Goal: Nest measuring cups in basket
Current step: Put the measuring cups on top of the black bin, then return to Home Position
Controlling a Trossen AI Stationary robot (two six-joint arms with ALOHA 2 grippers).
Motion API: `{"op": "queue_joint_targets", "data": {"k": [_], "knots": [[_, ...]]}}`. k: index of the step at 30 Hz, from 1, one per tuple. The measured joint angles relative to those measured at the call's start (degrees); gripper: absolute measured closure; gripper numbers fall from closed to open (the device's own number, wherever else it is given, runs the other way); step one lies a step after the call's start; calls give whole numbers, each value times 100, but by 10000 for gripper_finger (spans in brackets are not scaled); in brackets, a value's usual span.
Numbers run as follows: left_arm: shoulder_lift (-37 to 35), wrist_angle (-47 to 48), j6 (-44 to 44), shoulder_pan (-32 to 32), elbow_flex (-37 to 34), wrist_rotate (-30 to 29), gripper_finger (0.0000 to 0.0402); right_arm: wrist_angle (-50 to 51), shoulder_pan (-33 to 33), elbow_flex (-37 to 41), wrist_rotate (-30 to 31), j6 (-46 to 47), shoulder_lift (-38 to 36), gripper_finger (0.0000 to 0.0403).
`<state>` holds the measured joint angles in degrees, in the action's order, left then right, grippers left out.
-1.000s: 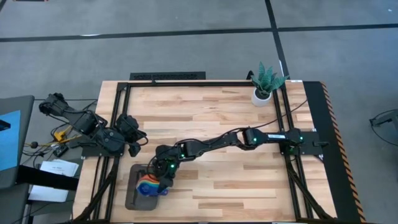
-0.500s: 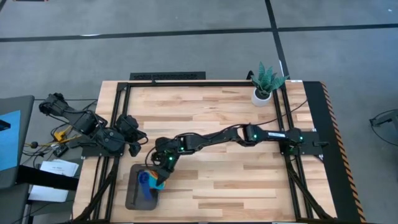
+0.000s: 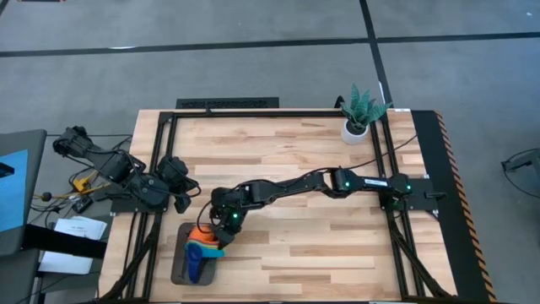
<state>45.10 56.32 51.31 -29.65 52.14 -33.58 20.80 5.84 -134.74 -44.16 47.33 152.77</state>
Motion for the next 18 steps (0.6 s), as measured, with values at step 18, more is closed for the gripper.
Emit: {"op": "queue_joint_targets", "data": {"k": [18], "knots": [[-93, 78, 2, -9, -4, 161, 384, -22, -67, -11, 258, 97, -151, 170]]}}
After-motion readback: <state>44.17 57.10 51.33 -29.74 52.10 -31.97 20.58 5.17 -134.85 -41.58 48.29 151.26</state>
